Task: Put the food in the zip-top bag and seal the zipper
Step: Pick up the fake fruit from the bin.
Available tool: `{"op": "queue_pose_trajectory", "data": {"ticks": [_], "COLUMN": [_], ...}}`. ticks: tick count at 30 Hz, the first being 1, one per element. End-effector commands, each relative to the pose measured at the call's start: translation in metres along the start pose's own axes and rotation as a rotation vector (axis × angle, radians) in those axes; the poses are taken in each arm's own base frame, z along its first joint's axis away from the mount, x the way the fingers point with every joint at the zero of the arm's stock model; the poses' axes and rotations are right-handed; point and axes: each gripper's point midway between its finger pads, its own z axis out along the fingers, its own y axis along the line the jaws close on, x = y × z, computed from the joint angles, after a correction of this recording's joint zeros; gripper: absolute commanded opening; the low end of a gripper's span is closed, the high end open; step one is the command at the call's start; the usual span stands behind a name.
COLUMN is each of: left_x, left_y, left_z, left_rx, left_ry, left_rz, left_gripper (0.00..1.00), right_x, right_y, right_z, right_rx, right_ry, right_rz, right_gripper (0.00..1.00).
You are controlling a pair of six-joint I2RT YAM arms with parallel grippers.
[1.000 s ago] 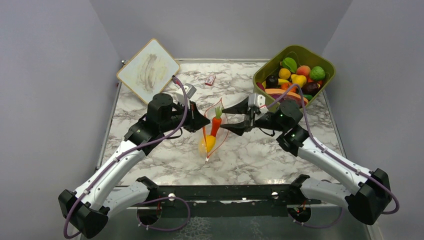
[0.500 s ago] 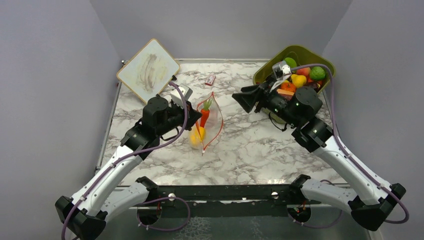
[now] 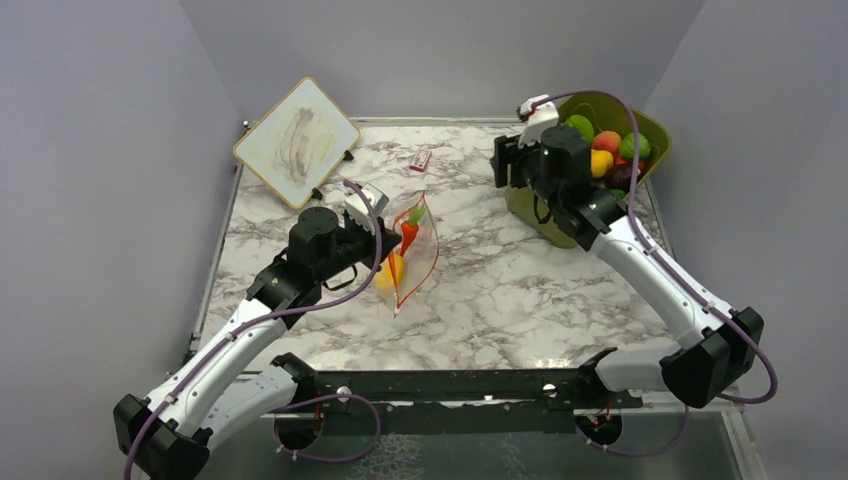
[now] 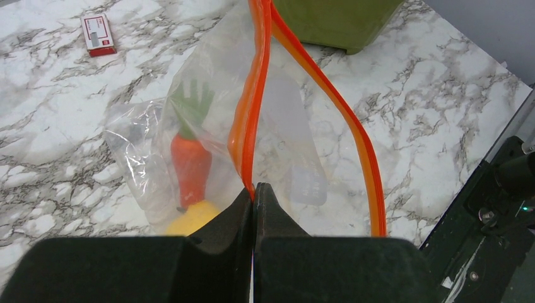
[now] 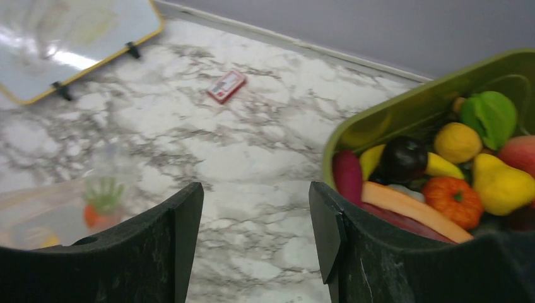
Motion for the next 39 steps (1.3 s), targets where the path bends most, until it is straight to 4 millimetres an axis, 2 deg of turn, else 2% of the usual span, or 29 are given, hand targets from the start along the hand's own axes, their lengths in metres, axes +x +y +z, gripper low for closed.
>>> {"op": "queue_pose_trajectory", "data": {"ticks": [1,4,7,11,15,19,21,24,29,35,39], "left_x": [-0.001,0.004,0.005,0.008,0.003,-0.001,-0.001,-0.001,0.0,0.0,0.002], "left_y": [0.001,0.007,0.011,0.013,0.01,0.016,0.021,0.025,0.019,0.015,0.013], "left_z": [0.004,0.006,0.009,0.012,0.008,0.0,-0.003,-0.003,0.001,0.004,0.005], "left_rx": [0.005,-0.023,-0.039,-0.044,-0.027,-0.06,-0.09,-0.112,-0.079,-0.055,-0.043], "left_ry": [-0.015,-0.008,0.004,0.024,0.013,-0.019,-0.026,-0.023,-0.001,0.005,0.007], "left_rz": [0.021,0.023,0.031,0.032,0.03,0.029,0.031,0.028,0.013,-0.004,-0.014], "left_gripper": [0.0,0.0,0.0,0.0,0.0,0.0,0.0,0.0,0.0,0.0,0.0], "right_x": [-0.003,0.011,0.019,0.022,0.023,0.038,0.044,0.054,0.072,0.065,0.079], "right_y": [-0.081,-0.128,-0.165,-0.194,-0.226,-0.263,-0.275,-0.285,-0.287,-0.3,-0.304], "right_z": [0.006,0.012,0.021,0.042,0.064,0.084,0.092,0.104,0.131,0.157,0.178], "right_rx": [0.189,0.306,0.374,0.4,0.413,0.407,0.413,0.395,0.342,0.355,0.322], "right_ry": [0.03,0.084,0.114,0.121,0.123,0.183,0.201,0.194,0.167,0.118,0.163], "right_rz": [-0.039,-0.058,-0.082,-0.174,-0.196,-0.184,-0.18,-0.196,-0.222,-0.274,-0.294], "right_gripper": [0.63,0.63,0.66,0.71,0.74,0.72,0.7,0.69,0.7,0.73,0.72]}}
